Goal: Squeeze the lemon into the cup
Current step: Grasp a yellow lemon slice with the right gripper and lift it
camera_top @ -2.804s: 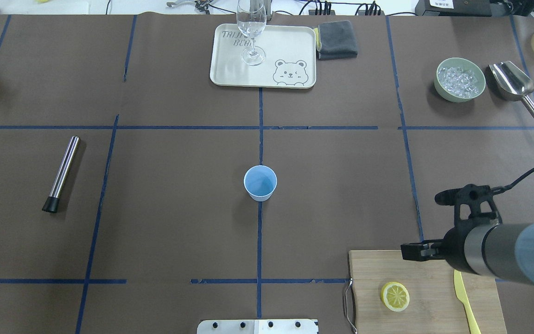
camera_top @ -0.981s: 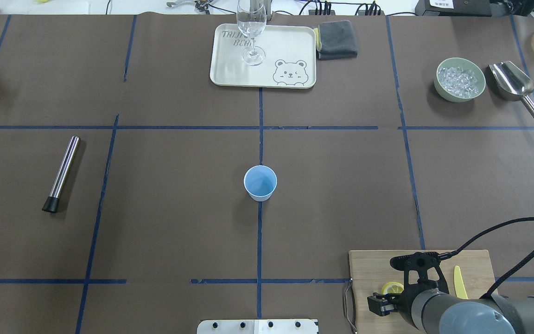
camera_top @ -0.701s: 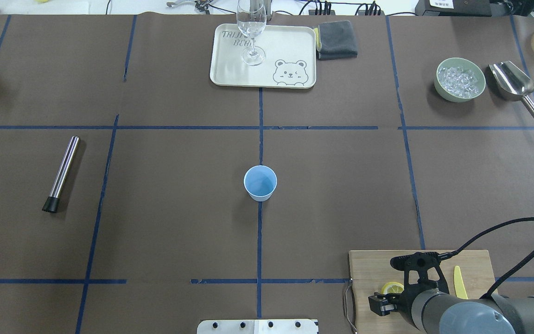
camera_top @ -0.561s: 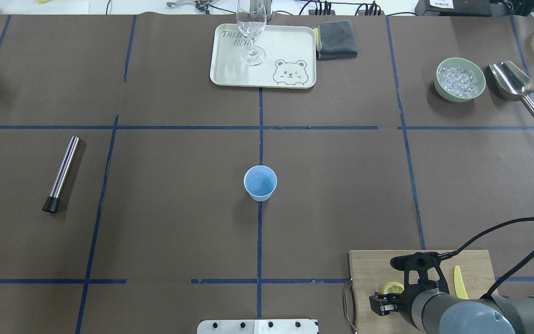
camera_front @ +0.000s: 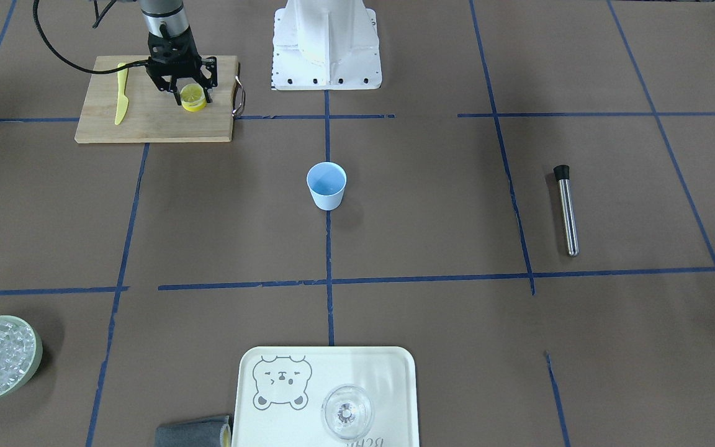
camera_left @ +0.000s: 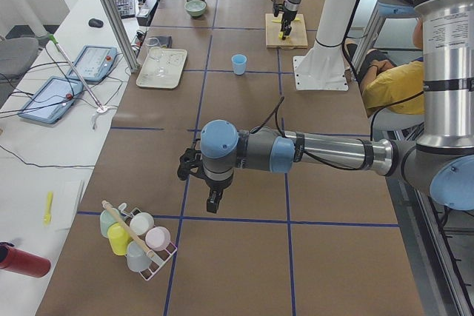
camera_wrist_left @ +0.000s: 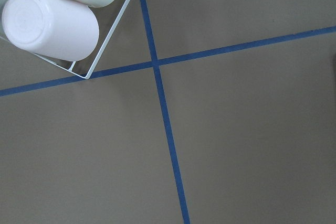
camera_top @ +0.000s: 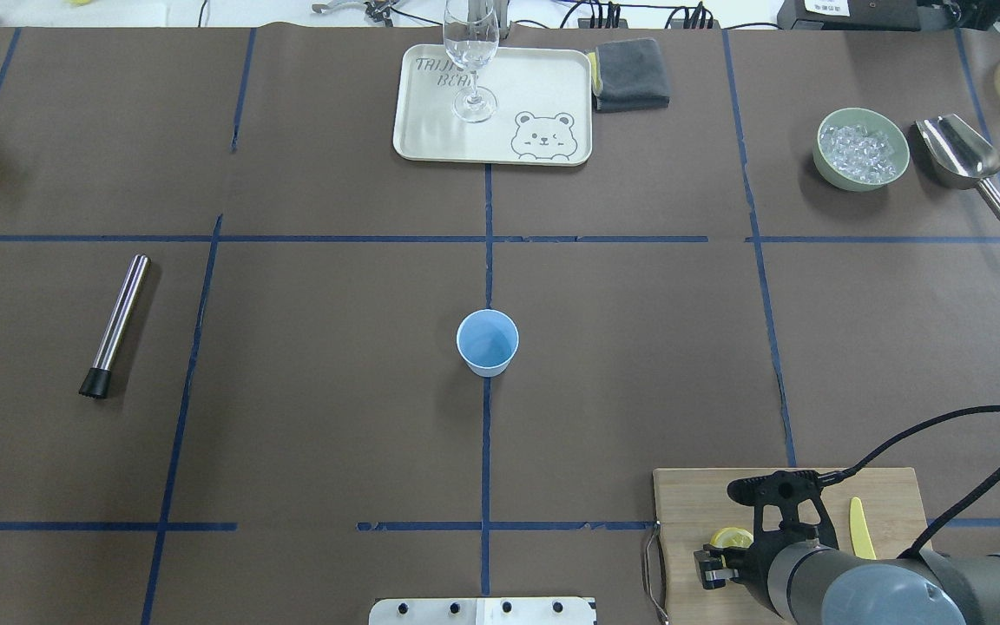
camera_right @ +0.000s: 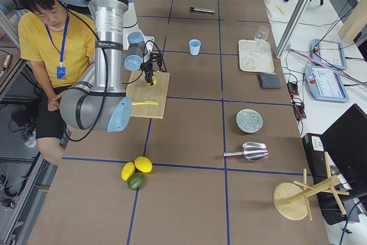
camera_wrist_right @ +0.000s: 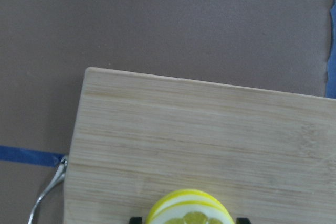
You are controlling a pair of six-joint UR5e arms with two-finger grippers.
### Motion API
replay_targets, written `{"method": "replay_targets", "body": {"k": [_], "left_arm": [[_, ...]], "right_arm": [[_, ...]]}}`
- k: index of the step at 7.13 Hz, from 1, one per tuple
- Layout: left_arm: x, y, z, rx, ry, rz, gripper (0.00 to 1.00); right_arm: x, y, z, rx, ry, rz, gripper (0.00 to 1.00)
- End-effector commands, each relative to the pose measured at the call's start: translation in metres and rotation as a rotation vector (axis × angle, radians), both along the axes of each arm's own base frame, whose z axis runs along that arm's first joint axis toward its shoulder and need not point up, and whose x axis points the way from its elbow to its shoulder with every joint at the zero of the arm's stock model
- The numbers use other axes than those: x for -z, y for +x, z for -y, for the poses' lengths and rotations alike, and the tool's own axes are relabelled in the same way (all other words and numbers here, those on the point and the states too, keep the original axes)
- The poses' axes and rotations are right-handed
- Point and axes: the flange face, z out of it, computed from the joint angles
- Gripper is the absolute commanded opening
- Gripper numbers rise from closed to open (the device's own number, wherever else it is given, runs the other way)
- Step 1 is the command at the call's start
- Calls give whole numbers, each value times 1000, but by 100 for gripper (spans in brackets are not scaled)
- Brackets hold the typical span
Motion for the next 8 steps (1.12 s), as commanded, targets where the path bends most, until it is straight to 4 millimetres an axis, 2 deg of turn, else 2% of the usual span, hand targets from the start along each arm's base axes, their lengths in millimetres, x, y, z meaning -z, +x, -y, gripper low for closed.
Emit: {"method": "replay_targets", "body": {"k": [1, 2, 5, 7, 8], "left_arm": [[0, 0, 0, 0, 0, 0, 100], [0, 0, 0, 0, 0, 0, 100], [0, 0, 0, 0, -1, 0, 100], [0, 0, 0, 0, -1, 0, 100], [0, 0, 0, 0, -1, 0, 100]], "right_arm": [[23, 11, 2, -2, 1, 47, 0], [39, 23, 4, -10, -1, 73, 0], [57, 36, 22, -42, -11, 111, 0], [74, 24, 30, -41, -32, 107, 0], [98, 8, 37, -53, -32, 98, 0]]}}
